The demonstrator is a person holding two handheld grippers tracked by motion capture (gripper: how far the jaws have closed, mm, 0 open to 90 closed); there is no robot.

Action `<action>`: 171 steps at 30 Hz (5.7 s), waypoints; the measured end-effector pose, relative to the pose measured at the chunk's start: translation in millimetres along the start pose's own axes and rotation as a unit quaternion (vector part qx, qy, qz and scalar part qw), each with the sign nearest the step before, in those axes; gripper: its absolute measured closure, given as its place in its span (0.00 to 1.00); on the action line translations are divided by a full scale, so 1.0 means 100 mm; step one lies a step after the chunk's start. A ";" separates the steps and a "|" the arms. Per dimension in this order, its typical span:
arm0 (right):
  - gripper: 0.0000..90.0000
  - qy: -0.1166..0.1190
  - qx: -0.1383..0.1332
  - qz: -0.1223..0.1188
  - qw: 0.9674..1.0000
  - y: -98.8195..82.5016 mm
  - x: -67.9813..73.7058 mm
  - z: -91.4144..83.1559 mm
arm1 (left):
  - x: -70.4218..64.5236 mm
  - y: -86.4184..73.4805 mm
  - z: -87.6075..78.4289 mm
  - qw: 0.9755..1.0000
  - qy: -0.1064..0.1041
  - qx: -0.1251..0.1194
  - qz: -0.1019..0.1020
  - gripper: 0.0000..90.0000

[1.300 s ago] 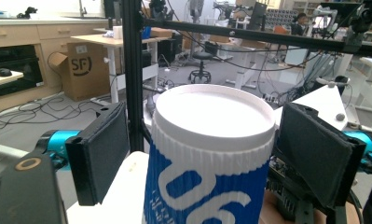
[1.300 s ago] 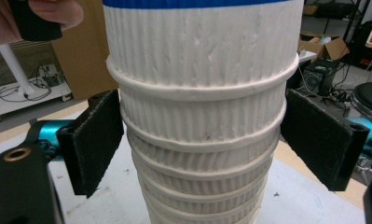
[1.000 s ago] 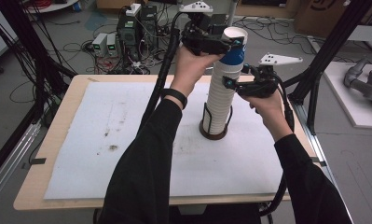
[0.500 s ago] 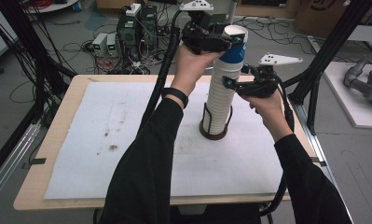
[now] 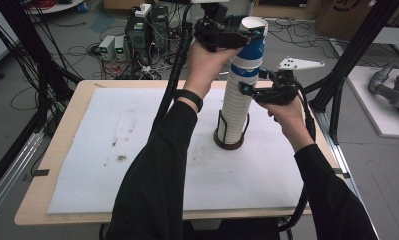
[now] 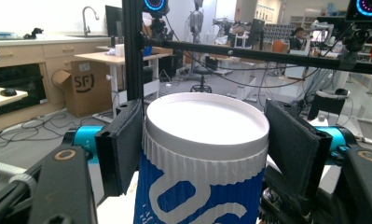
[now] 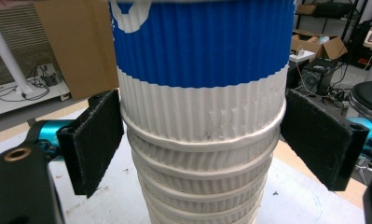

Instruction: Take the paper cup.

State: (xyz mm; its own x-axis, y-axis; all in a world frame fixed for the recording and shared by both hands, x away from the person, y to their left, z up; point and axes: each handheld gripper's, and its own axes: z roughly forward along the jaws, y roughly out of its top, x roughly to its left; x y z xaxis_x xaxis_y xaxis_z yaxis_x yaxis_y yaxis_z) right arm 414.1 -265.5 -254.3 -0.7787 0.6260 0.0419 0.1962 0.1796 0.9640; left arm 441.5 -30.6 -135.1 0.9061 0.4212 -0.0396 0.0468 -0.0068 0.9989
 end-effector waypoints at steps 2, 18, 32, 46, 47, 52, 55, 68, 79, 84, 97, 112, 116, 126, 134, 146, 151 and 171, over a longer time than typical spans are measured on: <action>0.16 -0.001 -0.001 -0.001 1.000 0.00 0.00 0.00 | -0.01 0.03 -0.02 1.000 0.002 -0.005 0.003 0.34; 0.16 -0.001 -0.001 -0.001 1.000 0.00 0.00 0.00 | -0.08 0.24 -0.09 0.999 0.000 -0.038 0.012 0.34; 0.16 -0.001 -0.002 -0.002 1.000 0.00 0.00 0.00 | -0.11 0.46 -0.38 0.997 -0.003 -0.077 0.017 0.34; 0.16 -0.002 0.000 0.000 1.000 0.00 0.01 0.00 | -0.18 0.51 -0.84 0.997 0.006 -0.062 0.038 0.34; 0.16 -0.002 0.000 0.000 1.000 0.00 0.01 0.00 | -0.18 0.51 -0.84 0.997 0.006 -0.062 0.038 0.34; 0.16 -0.003 0.001 0.000 1.000 0.00 0.01 0.00 | -0.18 0.43 -1.00 0.998 0.016 -0.049 0.042 0.34; 0.16 -0.002 0.001 -0.001 1.000 0.00 0.01 0.00 | -0.17 0.35 -1.10 0.998 0.020 -0.043 0.041 0.34; 0.16 -0.003 0.000 -0.002 1.000 0.00 0.01 0.00 | -0.23 -0.07 -1.37 0.999 0.017 -0.030 0.040 0.34; 0.16 -0.004 0.001 0.000 1.000 0.00 0.01 -0.01 | -0.43 -0.49 -1.45 0.999 -0.006 -0.009 0.036 0.34; 0.16 -0.004 0.002 -0.001 1.000 0.00 0.02 -0.01 | -0.47 -0.71 -1.50 1.000 -0.012 -0.005 0.027 0.34; 0.16 -0.007 0.002 -0.004 1.000 0.00 0.02 -0.01 | -0.57 -1.17 -1.67 1.000 -0.029 -0.006 -0.005 0.34; 0.16 -0.003 0.001 -0.002 1.000 -0.01 0.01 -0.01 | -0.58 -1.58 -1.79 1.000 -0.023 0.009 -0.010 0.34; 0.15 -0.003 0.002 -0.001 1.000 0.00 0.01 -0.01 | -0.58 -1.64 -1.81 0.999 -0.028 0.009 -0.016 0.34; 0.15 -0.005 0.003 -0.005 1.000 0.00 0.02 -0.01 | -0.55 -1.78 -1.87 0.999 -0.026 0.002 -0.028 0.34; 0.15 -0.007 0.003 -0.002 1.000 0.00 0.03 -0.01 | -0.53 -1.85 -1.88 0.999 -0.030 0.003 -0.032 0.34; 0.15 -0.006 -0.001 -0.001 1.000 0.01 0.04 -0.09 | -0.50 -1.93 -1.86 0.998 -0.038 0.009 -0.040 0.34; 0.15 -0.008 -0.004 -0.006 1.000 -0.04 0.07 -0.20 | -0.49 -1.96 -1.86 0.998 -0.038 0.014 -0.040 0.34; 0.16 0.017 -0.025 -0.020 0.999 -0.61 0.32 -0.55 | -0.49 -2.06 -1.81 0.998 -0.044 0.020 -0.044 0.34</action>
State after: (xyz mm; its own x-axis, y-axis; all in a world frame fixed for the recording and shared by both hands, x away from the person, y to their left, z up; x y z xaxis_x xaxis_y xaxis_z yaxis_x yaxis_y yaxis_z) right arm 344.9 -298.2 -297.5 -0.8053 0.5928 0.0110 0.1345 0.1646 0.9771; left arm 311.4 113.8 -334.4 0.9311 0.3407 -0.1303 0.1425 -0.0111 0.9897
